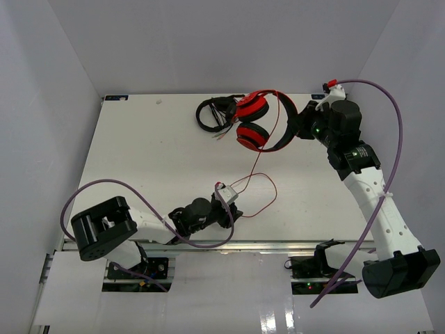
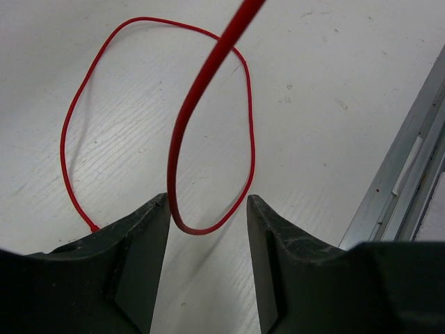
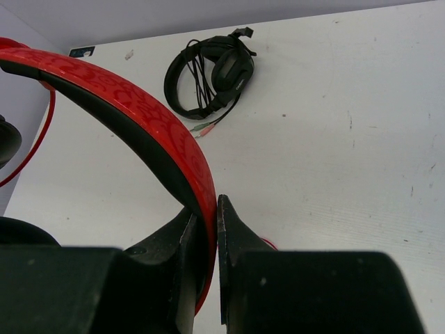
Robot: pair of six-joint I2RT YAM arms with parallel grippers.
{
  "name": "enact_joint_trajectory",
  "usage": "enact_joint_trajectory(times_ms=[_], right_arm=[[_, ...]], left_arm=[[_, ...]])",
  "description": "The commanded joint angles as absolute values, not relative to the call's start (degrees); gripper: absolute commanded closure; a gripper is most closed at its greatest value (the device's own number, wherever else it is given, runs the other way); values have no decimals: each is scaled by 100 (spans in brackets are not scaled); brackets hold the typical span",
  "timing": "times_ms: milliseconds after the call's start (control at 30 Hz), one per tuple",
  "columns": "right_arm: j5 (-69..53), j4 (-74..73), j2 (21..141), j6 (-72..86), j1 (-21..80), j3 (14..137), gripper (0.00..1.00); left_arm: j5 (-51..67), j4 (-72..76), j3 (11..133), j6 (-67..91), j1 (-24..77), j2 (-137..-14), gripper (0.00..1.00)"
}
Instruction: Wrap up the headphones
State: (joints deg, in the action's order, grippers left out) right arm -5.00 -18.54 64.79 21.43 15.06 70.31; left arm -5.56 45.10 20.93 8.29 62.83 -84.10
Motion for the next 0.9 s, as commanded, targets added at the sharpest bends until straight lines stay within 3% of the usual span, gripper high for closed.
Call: enact_joint_trajectory(times_ms=[0, 67, 233, 400, 467, 633, 867], right_arm=[[-779, -1521, 6245, 2456, 1443, 7418, 92], [-838, -1521, 6248, 2476, 1417, 7418, 92], [-967, -1529, 6229, 2534, 1362, 7409, 92], [-1070, -1547, 6180, 2549, 1285, 7409, 92], [-1172, -1573, 6152, 2540, 1256, 7445, 92], [-1918, -1450, 6084, 2353, 1189, 7473, 92], [-4095, -1152, 5798, 1235, 1125, 7119, 92]], left_arm=[[-563, 5262, 1997, 1047, 6311, -8483, 48], [-555, 5466, 1979, 1110, 6311, -8568, 58], [-425, 5969, 2053, 1284, 6311, -8925, 64], [-292, 6161, 2257, 1370, 6311, -9252, 94], [-246, 6153, 2248, 1433, 6311, -9290, 100], [-31, 6198, 2101, 1463, 6205, -9182, 100], [892, 5439, 2186, 1246, 5626, -8752, 100]])
